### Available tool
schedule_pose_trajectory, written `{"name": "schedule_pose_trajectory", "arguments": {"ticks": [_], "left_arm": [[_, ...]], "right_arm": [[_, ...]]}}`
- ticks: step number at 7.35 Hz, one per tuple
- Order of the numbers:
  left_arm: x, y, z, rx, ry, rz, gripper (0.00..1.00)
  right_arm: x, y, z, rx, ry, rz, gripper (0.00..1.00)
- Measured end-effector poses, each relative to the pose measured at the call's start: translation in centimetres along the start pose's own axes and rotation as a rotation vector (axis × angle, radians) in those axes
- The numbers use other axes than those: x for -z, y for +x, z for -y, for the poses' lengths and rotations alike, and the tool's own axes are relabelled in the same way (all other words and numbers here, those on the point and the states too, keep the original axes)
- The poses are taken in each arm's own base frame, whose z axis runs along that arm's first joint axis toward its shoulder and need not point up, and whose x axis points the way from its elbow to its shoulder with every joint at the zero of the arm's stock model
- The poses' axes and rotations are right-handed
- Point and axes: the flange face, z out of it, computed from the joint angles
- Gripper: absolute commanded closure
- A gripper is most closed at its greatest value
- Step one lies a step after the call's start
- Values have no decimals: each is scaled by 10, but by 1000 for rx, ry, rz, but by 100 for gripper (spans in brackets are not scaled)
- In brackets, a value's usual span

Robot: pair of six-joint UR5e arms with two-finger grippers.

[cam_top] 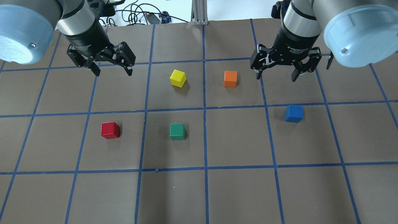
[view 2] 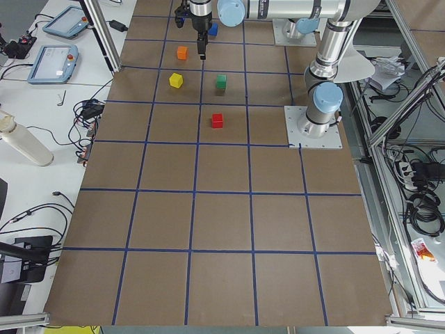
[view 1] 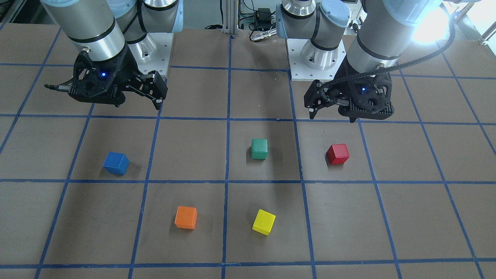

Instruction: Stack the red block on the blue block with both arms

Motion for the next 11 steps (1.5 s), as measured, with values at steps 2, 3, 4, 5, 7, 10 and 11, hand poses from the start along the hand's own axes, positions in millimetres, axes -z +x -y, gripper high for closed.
{"name": "schedule_pose_trajectory", "arguments": {"ticks": [2,3,4,5,7,10,11], "left_arm": [[-1,0,-1,0,-2,0,0],[-1,0,-1,-1,-4,0,0],[-2,1,-1,-1,-4,0,0],[-1,1,-2,-2,-4,0,0],[-1,3,-5,-9,-3,-7,0],[-4,2,-7,-18,-3,-4,0],[-4,3,-8,-19,-2,-3,0]], "right_arm": [[0,0,0,0,0,-1,0],[0,0,0,0,0,-1,0],[0,0,0,0,0,-2,0],[0,0,0,0,1,-2,0],[0,0,0,0,1,-1,0],[1,0,0,0,3,-2,0],[1,0,0,0,3,-3,0]]}}
